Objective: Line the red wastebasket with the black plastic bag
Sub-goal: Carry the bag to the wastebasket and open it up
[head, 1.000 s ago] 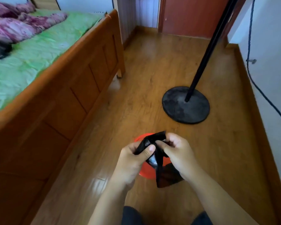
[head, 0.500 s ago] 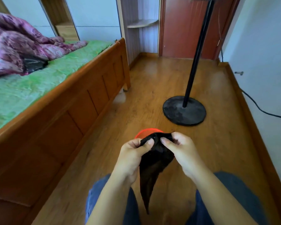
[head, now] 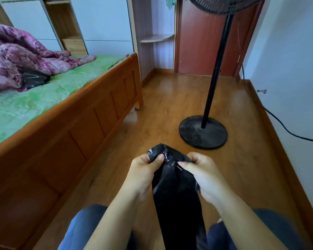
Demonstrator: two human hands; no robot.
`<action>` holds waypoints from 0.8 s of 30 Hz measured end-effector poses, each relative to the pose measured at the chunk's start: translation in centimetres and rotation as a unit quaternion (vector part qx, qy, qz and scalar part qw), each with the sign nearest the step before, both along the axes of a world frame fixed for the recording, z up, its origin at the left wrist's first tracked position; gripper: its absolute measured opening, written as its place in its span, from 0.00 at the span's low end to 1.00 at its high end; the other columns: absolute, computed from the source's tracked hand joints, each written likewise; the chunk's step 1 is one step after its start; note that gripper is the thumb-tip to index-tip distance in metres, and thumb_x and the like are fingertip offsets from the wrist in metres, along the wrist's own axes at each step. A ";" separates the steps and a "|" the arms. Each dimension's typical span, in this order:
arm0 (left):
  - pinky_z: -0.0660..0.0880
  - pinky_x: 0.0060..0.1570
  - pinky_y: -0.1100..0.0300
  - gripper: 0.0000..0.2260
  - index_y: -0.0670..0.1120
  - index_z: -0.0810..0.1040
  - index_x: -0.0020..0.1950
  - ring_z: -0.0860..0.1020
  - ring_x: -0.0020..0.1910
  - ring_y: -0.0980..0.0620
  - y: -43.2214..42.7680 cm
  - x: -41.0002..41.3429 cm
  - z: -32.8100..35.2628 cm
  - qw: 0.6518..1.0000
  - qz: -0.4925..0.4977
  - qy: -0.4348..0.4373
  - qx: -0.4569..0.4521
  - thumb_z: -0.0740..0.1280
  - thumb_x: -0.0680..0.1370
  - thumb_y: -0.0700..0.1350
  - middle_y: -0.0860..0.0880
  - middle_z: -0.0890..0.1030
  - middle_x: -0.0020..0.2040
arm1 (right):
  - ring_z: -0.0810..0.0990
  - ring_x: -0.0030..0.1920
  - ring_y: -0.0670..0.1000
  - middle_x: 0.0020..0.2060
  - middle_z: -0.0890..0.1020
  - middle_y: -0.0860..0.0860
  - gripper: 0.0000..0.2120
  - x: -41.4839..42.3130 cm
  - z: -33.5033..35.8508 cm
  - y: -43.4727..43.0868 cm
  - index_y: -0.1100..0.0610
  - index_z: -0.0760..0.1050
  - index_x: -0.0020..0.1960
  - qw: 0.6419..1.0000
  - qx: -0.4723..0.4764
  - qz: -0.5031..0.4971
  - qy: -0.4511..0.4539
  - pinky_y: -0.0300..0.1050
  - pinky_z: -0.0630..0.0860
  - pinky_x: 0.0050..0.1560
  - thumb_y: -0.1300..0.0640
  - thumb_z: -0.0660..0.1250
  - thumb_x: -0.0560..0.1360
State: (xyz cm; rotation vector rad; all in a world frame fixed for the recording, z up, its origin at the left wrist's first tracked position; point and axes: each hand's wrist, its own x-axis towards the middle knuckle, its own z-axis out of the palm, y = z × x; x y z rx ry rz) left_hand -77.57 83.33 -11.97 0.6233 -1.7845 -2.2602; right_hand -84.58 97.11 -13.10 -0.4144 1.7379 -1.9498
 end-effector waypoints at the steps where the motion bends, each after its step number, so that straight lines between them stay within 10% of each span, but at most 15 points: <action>1: 0.79 0.34 0.60 0.08 0.40 0.82 0.39 0.82 0.35 0.47 -0.6 -1.3 -0.5 1.000 -0.006 -0.003 0.018 0.65 0.75 0.36 0.42 0.85 0.37 | 0.80 0.28 0.47 0.26 0.81 0.49 0.13 -1.2 -0.5 -0.5 0.54 0.78 0.29 1.000 0.008 -0.006 0.006 0.37 0.75 0.27 0.62 0.68 0.72; 5: 0.79 0.34 0.59 0.09 0.37 0.82 0.44 0.83 0.38 0.44 -3.2 -6.8 -2.9 0.999 -0.002 -0.016 0.047 0.71 0.66 0.39 0.39 0.85 0.41 | 0.84 0.40 0.52 0.38 0.85 0.55 0.05 -6.9 -2.6 -2.6 0.58 0.81 0.41 0.996 0.062 -0.027 0.049 0.45 0.80 0.41 0.61 0.67 0.73; 12: 0.78 0.39 0.55 0.18 0.39 0.74 0.36 0.80 0.35 0.44 -5.0 -12.5 -7.2 0.992 0.042 -0.101 0.059 0.75 0.56 0.49 0.39 0.82 0.38 | 0.83 0.36 0.45 0.35 0.86 0.49 0.03 -11.9 -6.2 -4.8 0.54 0.81 0.41 0.994 0.102 -0.016 0.034 0.32 0.76 0.32 0.61 0.69 0.71; 24: 0.78 0.40 0.62 0.12 0.38 0.81 0.50 0.82 0.45 0.44 -4.5 -12.0 -6.8 0.988 -0.128 -0.045 0.078 0.71 0.68 0.41 0.41 0.84 0.46 | 0.83 0.41 0.43 0.39 0.86 0.45 0.11 -12.0 -6.7 -4.0 0.50 0.82 0.40 0.999 0.038 0.013 0.009 0.30 0.75 0.36 0.63 0.65 0.74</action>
